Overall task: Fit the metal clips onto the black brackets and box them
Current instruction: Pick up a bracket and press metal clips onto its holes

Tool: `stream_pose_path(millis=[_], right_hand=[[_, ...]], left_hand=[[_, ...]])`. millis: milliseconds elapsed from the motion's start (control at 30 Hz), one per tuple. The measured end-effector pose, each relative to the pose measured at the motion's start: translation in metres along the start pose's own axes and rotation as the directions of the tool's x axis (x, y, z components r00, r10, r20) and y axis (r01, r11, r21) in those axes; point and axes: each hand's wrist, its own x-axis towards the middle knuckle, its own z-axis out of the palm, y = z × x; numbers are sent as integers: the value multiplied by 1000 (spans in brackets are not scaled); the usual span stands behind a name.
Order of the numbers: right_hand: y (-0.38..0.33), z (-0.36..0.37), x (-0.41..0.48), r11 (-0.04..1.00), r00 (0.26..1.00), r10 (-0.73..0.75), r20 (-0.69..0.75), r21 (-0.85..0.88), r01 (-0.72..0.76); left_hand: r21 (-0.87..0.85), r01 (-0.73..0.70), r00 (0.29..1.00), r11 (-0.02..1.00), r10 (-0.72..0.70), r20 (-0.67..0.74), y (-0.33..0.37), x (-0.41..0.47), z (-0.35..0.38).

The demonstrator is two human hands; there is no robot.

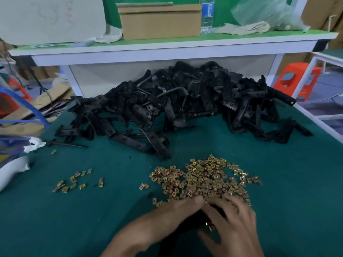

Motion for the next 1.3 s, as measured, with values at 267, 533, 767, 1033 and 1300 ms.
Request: stream_pose_path(millis=[267, 533, 767, 1033, 1300], right_hand=[[-2, 11, -5, 999, 999, 22, 39, 22, -23], [1, 19, -6, 978, 978, 207, 12, 16, -207], [8, 23, -14, 981, 982, 186, 20, 52, -187], [10, 25, -17, 978, 981, 186, 48, 81, -190], [7, 24, -16, 976, 979, 194, 63, 84, -199]], left_hand=[[-276, 33, 987, 961, -75, -143, -6, 23, -37], [771, 1, 664, 636, 576, -477, 6, 48, -58], [834, 221, 722, 505, 490, -488, -10, 87, -66], [758, 96, 653, 645, 534, -537, -7, 84, -64], [478, -73, 592, 875, 424, -685, 0, 59, -55]])
